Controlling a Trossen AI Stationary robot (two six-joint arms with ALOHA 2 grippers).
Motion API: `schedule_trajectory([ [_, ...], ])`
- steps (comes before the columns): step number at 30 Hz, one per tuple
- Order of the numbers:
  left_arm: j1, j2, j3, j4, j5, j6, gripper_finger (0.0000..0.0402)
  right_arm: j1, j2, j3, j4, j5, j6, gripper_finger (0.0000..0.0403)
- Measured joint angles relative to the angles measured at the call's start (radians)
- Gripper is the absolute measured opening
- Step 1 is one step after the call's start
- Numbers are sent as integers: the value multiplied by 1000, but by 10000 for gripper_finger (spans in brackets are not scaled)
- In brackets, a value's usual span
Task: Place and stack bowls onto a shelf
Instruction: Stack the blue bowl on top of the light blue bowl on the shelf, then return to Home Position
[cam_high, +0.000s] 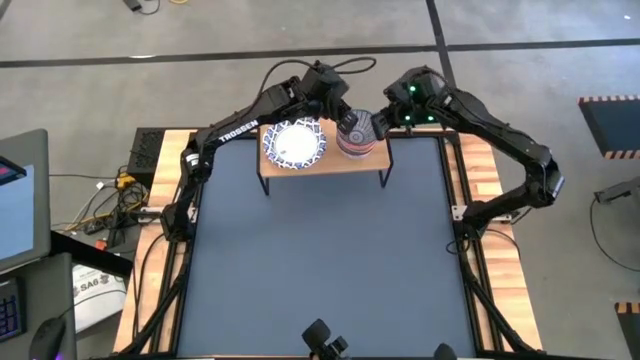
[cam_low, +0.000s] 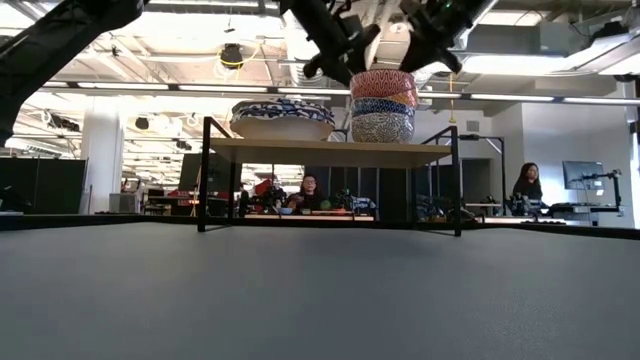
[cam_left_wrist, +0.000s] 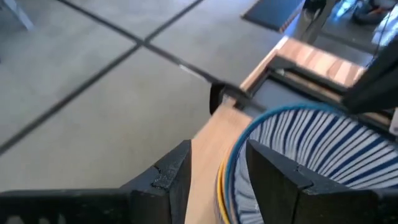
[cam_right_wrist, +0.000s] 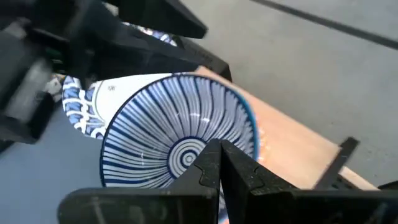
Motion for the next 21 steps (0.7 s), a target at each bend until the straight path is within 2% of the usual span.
schedule_trajectory([
  [10, 3, -42, 4, -3, 5, 22, 135, -2, -131, 0, -21, -6, 20, 29],
  [15, -1, -108, 4, -7, 111, 49, 135, 75, -219, -5, -101, -22, -49, 28],
  [18, -19, -138, -14, 12, 178, 81, 135, 141, -309, -103, -35, -24, -46, 26],
  [21, -48, -160, -72, 23, 236, 99, 135, 196, -434, -272, 61, -24, 1, 25],
])
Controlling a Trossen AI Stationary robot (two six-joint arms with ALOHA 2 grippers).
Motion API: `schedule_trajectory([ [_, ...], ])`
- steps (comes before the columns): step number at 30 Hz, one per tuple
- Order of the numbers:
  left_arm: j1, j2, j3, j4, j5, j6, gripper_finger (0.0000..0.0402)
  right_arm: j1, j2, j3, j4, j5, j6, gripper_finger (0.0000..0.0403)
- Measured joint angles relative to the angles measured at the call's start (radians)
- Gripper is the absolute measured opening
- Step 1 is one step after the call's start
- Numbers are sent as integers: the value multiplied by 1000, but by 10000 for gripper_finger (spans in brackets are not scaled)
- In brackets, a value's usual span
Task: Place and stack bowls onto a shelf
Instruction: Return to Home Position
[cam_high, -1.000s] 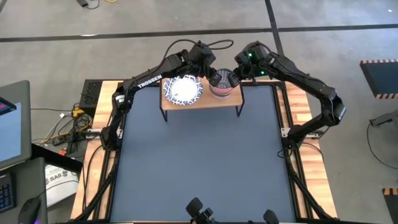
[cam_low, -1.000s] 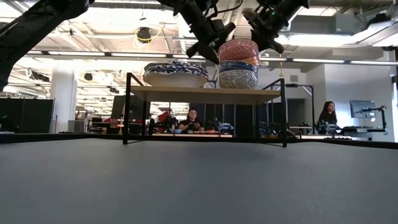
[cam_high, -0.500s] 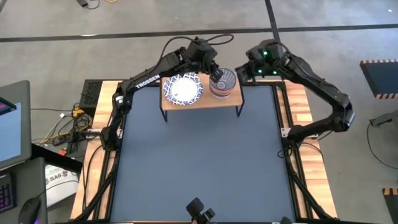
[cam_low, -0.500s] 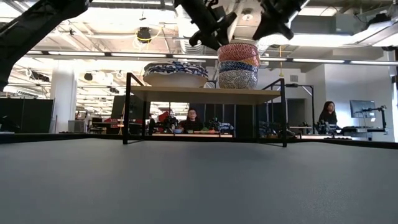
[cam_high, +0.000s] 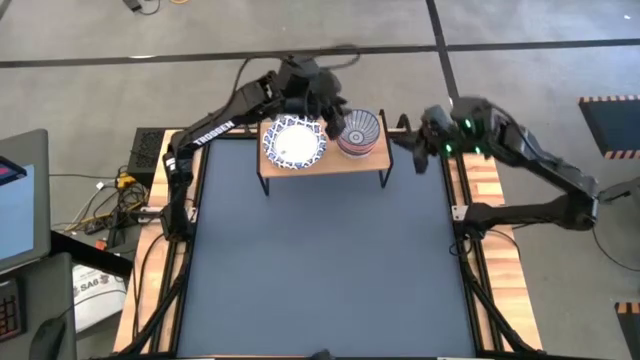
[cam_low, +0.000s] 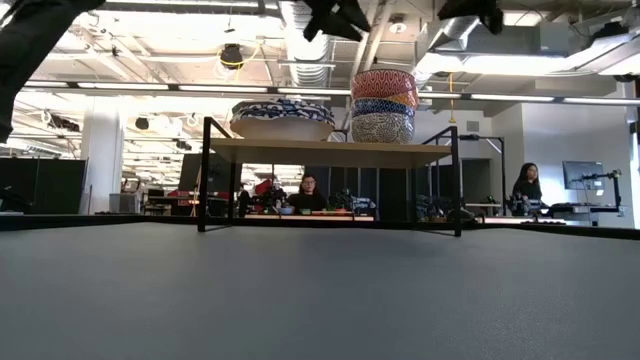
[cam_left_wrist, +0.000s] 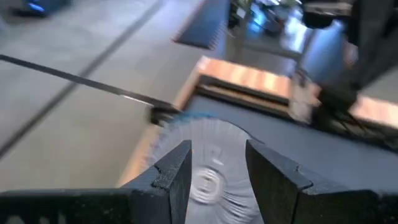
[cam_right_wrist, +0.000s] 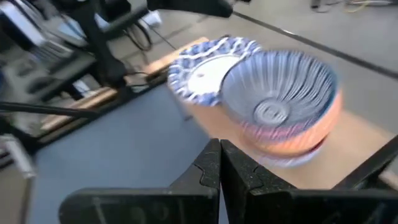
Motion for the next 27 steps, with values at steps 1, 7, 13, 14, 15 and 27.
schedule_trajectory([
  [1, -12, -6, -30, 12, 19, 0, 135, 19, -46, -62, 36, 0, 28, 25],
  [7, -93, -119, -280, 323, 136, -14, 135, 171, -308, -403, 329, 2, 196, 25],
  [13, -105, -305, -643, 638, 151, -79, 135, 292, -453, -535, 451, 59, 253, 25],
  [14, -105, -346, -708, 686, 153, -89, 135, 306, -464, -540, 451, 58, 251, 25],
  [15, -105, -392, -773, 735, 154, -97, 135, 316, -471, -542, 449, 58, 244, 25],
  [27, -149, -900, -1417, 1087, 156, -213, 85, 391, -369, -545, 575, 40, 70, 18],
])
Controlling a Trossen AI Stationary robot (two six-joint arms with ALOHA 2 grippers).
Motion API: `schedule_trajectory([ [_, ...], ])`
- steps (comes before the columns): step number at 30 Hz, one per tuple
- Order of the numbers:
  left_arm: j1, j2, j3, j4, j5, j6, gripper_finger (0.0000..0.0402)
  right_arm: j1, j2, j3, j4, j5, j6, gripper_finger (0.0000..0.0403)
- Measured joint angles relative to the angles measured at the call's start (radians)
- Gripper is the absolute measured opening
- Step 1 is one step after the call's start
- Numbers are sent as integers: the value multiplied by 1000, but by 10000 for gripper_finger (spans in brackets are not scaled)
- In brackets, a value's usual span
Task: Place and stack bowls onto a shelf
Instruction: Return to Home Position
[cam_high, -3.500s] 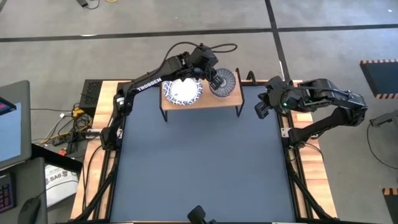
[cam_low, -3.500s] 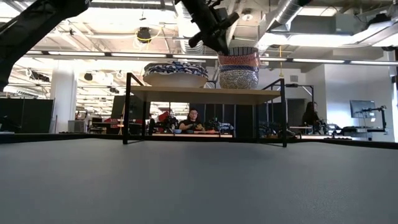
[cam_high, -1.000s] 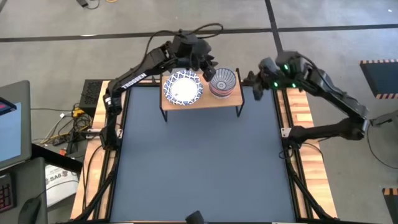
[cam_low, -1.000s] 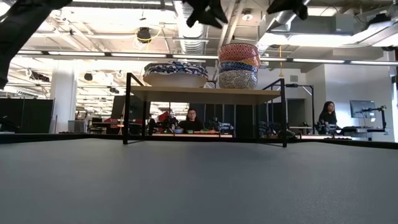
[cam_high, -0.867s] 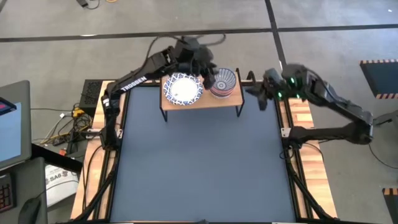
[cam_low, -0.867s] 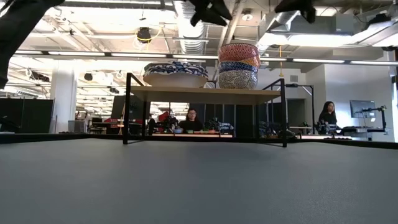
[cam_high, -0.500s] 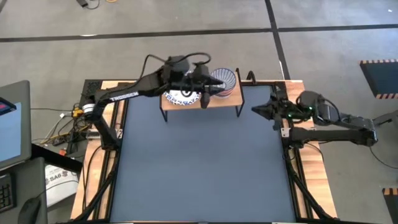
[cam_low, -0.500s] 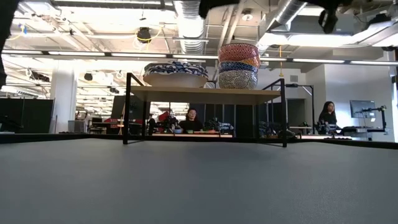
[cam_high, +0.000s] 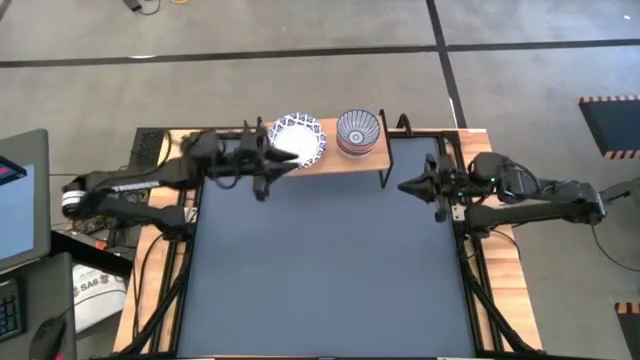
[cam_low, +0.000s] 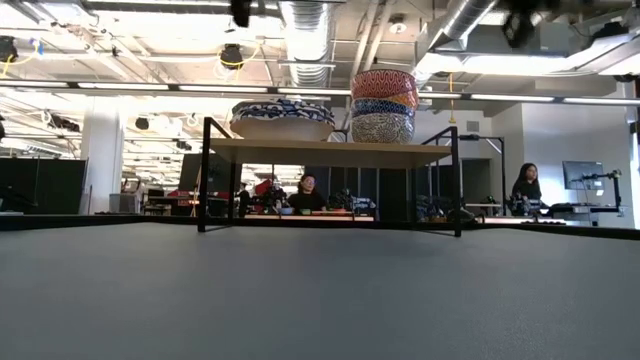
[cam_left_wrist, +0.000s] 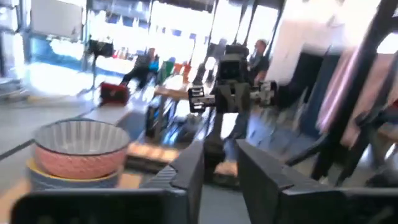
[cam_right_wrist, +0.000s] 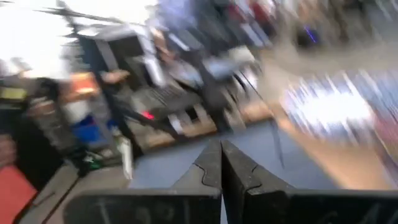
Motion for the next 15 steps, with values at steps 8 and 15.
schedule_trajectory([
  [8, -128, -128, -446, 530, -61, -66, 6, 173, 165, 1, 114, 70, -150, 16],
  [15, -235, -242, -510, 347, -84, 146, 1, 276, 178, 0, 61, 170, -241, 16],
])
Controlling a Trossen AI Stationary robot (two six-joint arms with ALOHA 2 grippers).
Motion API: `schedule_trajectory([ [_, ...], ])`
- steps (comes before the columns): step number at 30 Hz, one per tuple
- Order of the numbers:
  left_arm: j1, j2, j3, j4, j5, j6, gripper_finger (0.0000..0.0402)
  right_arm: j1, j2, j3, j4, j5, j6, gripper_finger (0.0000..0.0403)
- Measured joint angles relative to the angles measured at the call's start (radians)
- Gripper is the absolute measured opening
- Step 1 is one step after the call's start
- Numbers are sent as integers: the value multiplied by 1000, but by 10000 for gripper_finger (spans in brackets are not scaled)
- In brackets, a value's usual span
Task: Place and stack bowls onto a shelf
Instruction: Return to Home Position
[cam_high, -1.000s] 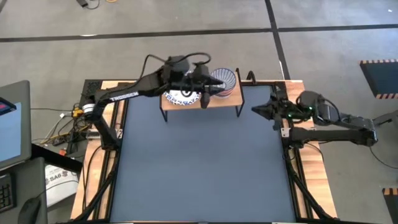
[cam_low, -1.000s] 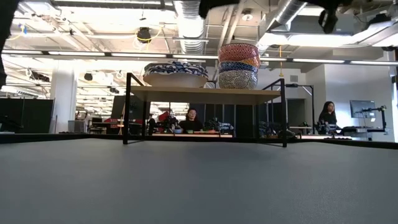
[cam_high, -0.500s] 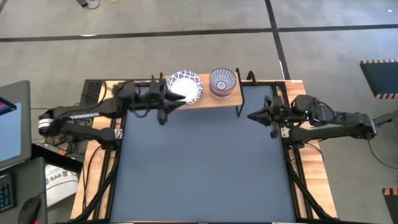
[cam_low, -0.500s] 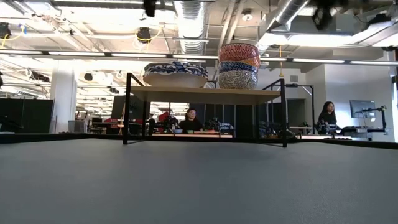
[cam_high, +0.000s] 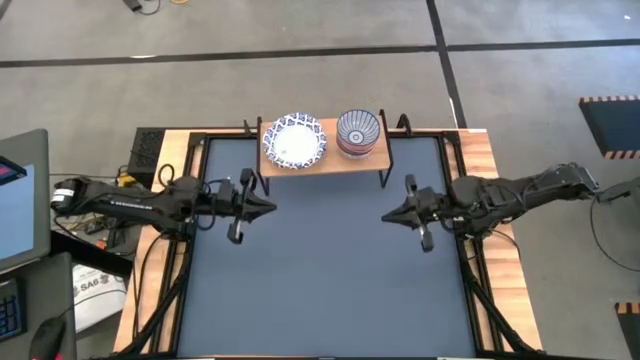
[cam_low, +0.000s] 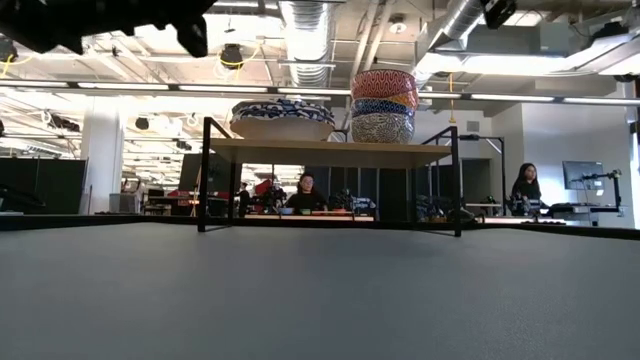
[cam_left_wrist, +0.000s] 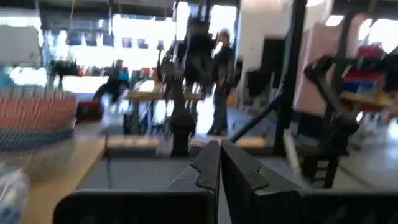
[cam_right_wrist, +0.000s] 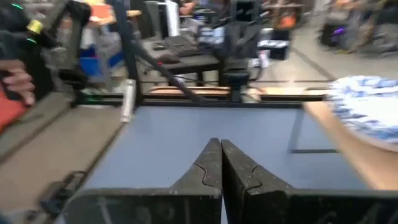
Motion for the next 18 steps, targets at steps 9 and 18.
schedule_trajectory([
  [9, -10, -187, -24, -253, -73, 32, 0, 22, -206, 1, -206, 62, 32, 16],
  [18, -10, -161, -211, -20, -104, -129, 0, 20, -347, -166, -115, 78, 37, 16],
])
